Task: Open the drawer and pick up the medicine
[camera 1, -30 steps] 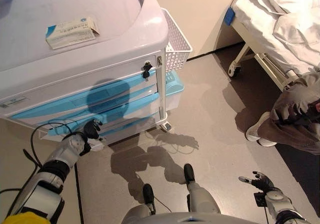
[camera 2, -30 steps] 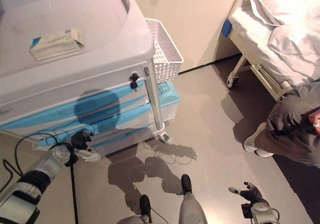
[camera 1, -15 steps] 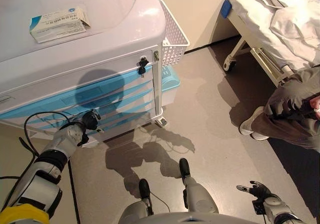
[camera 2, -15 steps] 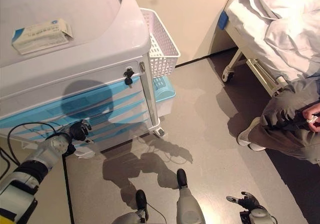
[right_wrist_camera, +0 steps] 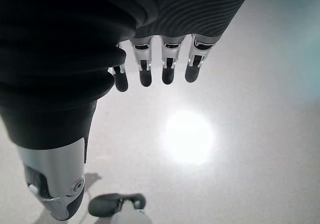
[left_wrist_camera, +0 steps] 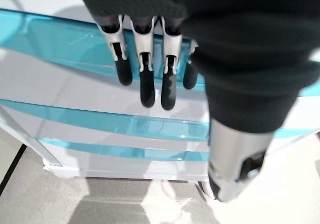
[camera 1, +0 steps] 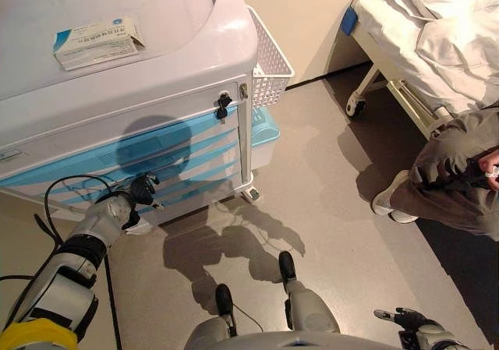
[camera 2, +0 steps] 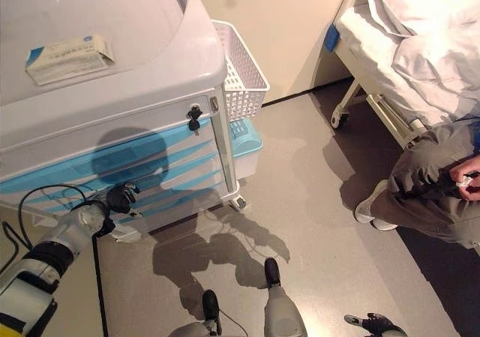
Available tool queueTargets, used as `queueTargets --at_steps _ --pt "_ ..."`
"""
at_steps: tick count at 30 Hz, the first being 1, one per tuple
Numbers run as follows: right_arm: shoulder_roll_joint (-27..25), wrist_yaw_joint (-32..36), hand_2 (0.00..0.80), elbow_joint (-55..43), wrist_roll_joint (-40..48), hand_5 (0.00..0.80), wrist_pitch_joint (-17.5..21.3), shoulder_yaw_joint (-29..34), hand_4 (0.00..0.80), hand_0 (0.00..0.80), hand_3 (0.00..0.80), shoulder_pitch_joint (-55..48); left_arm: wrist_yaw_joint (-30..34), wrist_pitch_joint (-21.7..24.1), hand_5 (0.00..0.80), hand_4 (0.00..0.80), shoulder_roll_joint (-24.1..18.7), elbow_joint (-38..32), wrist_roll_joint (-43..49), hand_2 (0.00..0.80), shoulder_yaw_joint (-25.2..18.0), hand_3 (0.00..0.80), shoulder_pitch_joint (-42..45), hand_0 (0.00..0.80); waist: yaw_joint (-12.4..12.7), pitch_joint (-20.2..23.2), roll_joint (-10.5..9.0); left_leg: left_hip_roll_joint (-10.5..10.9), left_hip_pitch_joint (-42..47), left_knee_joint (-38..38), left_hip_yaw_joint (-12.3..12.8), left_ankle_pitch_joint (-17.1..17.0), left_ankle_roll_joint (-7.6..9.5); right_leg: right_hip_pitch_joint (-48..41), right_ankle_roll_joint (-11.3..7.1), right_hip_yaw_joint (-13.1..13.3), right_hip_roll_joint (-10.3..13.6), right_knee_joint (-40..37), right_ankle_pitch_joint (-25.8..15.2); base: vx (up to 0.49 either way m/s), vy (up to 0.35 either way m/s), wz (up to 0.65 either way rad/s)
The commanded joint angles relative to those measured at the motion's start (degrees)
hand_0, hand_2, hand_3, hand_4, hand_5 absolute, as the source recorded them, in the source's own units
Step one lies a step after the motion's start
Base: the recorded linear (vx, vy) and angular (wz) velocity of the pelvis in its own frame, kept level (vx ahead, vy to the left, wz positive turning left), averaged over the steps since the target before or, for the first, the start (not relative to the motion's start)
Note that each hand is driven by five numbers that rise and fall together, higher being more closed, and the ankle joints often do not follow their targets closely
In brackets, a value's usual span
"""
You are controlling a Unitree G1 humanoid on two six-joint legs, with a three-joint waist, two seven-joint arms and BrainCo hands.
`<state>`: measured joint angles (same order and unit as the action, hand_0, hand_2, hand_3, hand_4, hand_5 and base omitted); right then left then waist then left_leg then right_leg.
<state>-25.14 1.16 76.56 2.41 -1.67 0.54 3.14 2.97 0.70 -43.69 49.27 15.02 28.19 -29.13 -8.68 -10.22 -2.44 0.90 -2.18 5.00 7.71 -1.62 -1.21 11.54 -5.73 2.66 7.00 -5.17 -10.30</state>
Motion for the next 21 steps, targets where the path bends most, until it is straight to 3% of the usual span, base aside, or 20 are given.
queueTargets --at_steps 1,7,17,21 --pt "-1.99 0.7 0.0 2.77 0.23 0.0 -0.94 0.12 0.0 0.0 0.0 0.35 -1.65 0.93 0.0 0.0 -0.72 1.21 1.57 0.0 -4.95 0.0 -4.94 0.0 -0.46 3.72 2.37 1.25 -2.95 -0.85 -5.07 1.0 1.17 -0.81 -3.64 -0.96 0.08 2.83 2.86 0.0 0.0 0.0" --pt "-1.35 0.81 0.0 2.45 0.19 0.0 -0.87 -0.25 0.0 0.0 0.0 0.3 -1.8 0.68 0.0 0.0 0.12 1.76 1.41 0.0 -6.31 0.0 -3.49 0.0 -0.19 4.96 2.14 1.01 -2.23 -0.64 -5.19 0.96 0.98 -1.86 -3.66 -1.48 -0.06 2.17 2.75 -0.001 -0.005 0.0" --pt "0.13 0.74 0.0 4.51 -0.68 0.0 -1.53 0.49 0.0 0.0 0.0 -0.59 -2.81 0.42 0.0 0.0 7.73 4.88 -6.4 0.0 -16.17 0.0 8.6 0.0 0.94 8.92 1.97 1.06 0.5 -0.03 -6.14 1.41 0.83 -5.69 -3.52 -3.04 0.03 1.15 3.28 0.033 -0.012 0.0" --pt "0.48 1.09 0.0 5.74 -1.4 0.0 -1.92 1.44 0.0 0.0 0.0 -0.96 -2.34 0.6 0.0 0.0 12.75 3.3 -11.09 0.0 -21.49 0.0 17.32 0.0 2.01 10.88 2.21 1.03 2.22 0.0 -6.38 2.01 0.89 -7.71 -3.35 -3.54 0.01 0.77 3.9 0.059 -0.015 0.04"
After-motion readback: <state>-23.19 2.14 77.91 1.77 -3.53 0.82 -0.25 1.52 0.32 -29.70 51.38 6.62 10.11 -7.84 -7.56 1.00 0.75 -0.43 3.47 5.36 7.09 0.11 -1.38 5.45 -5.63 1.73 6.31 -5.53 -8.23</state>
